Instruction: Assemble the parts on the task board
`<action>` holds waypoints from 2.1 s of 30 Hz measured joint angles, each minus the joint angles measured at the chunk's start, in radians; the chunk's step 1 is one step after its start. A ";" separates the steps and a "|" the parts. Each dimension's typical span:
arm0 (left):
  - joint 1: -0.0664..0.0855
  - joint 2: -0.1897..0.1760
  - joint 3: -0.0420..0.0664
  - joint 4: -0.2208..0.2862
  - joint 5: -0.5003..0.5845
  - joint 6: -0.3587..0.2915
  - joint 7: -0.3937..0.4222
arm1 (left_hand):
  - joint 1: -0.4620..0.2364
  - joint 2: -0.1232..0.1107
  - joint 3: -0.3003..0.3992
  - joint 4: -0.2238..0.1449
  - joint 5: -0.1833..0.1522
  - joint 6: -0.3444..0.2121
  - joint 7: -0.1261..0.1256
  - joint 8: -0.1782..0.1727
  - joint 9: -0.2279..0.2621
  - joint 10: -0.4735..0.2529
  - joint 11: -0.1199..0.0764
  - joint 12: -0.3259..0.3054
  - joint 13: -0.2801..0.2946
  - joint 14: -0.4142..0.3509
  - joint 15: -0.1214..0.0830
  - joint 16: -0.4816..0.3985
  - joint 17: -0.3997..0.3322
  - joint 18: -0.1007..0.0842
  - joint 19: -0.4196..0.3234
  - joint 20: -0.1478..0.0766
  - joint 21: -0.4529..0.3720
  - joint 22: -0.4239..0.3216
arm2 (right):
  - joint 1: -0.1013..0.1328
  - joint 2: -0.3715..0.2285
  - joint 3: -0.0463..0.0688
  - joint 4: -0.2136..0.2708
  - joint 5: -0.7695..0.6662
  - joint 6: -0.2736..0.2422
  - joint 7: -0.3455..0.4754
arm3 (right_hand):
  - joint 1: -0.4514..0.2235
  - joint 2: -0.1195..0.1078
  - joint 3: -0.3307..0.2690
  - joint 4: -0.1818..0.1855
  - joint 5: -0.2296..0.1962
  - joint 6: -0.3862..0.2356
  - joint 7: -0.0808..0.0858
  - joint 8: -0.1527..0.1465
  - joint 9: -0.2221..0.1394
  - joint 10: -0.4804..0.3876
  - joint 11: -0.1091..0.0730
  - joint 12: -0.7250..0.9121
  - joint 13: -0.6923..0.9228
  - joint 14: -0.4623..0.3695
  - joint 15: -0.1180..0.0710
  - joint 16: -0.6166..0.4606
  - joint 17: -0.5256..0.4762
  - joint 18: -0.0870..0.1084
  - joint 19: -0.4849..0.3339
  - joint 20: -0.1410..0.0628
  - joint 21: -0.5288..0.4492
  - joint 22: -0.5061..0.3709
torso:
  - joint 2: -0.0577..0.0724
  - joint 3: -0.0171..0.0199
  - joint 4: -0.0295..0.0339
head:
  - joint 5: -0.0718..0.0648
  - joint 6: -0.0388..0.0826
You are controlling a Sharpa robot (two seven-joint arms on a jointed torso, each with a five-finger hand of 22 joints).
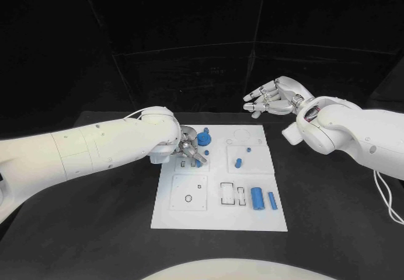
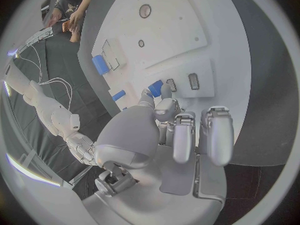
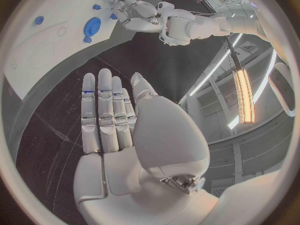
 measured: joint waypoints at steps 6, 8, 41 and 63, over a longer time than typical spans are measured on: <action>0.000 0.000 0.000 0.000 0.003 0.001 0.000 | 0.033 0.009 0.024 -0.029 0.000 -0.009 -0.002 0.000 0.010 0.000 0.000 0.000 0.001 0.000 0.000 0.000 0.000 0.000 0.000 0.000 0.000 0.000 | 0.000 0.003 0.000 -0.004 -0.003 0.002 -0.002 | 0.000 0.000 0.000 0.000 0.005 0.000 0.000 0.000 0.000 0.000 0.000 0.000 -0.001 0.000 0.000 -0.004 0.000 0.000 0.000 0.000 0.000 -0.002 | 0.000 -0.0001 0.0006 | 0.000 -0.002; 0.000 0.000 0.000 0.000 0.004 0.001 0.000 | 0.048 0.012 0.036 -0.041 0.000 -0.009 -0.002 0.000 0.012 0.000 0.000 0.000 0.001 0.004 -0.004 0.000 0.000 0.000 0.000 0.000 0.000 0.000 | 0.000 0.004 0.000 -0.005 -0.003 0.003 -0.003 | 0.000 0.000 0.000 0.000 0.005 0.000 0.000 0.000 0.000 0.000 0.000 0.000 -0.001 0.000 0.000 -0.004 0.000 0.000 0.000 0.000 0.000 -0.002 | 0.000 -0.0001 0.0006 | 0.000 -0.003; -0.001 -0.081 0.000 0.075 0.132 -0.148 0.001 | -0.088 -0.193 0.686 -0.116 0.069 -0.042 0.011 0.000 0.098 -0.008 -0.002 -0.040 -0.031 -0.002 -0.005 0.000 0.000 0.000 0.000 -0.007 -0.015 0.000 | 0.000 0.011 0.000 -0.031 -0.007 0.033 0.002 | 0.005 -0.005 0.000 0.000 0.023 -0.004 0.004 -0.004 0.000 -0.004 0.004 -0.012 -0.008 0.000 0.000 -0.021 0.000 0.000 0.000 0.000 -0.018 -0.011 | 0.000 0.0012 0.0025 | 0.008 -0.009; -0.038 -0.105 -0.001 0.098 0.101 -0.281 0.002 | -0.102 -0.205 0.707 -0.124 0.066 -0.041 0.008 0.007 0.107 -0.005 -0.005 -0.040 -0.037 -0.002 -0.005 0.000 0.000 0.000 0.000 -0.007 -0.020 0.000 | 0.000 0.003 0.000 -0.032 -0.011 0.041 0.007 | 0.005 -0.005 0.000 0.000 0.023 -0.004 0.004 -0.004 0.000 -0.007 0.007 -0.019 -0.011 -0.007 0.007 -0.030 -0.001 0.000 0.000 0.000 -0.023 -0.015 | -0.002 0.0033 0.0064 | 0.013 -0.013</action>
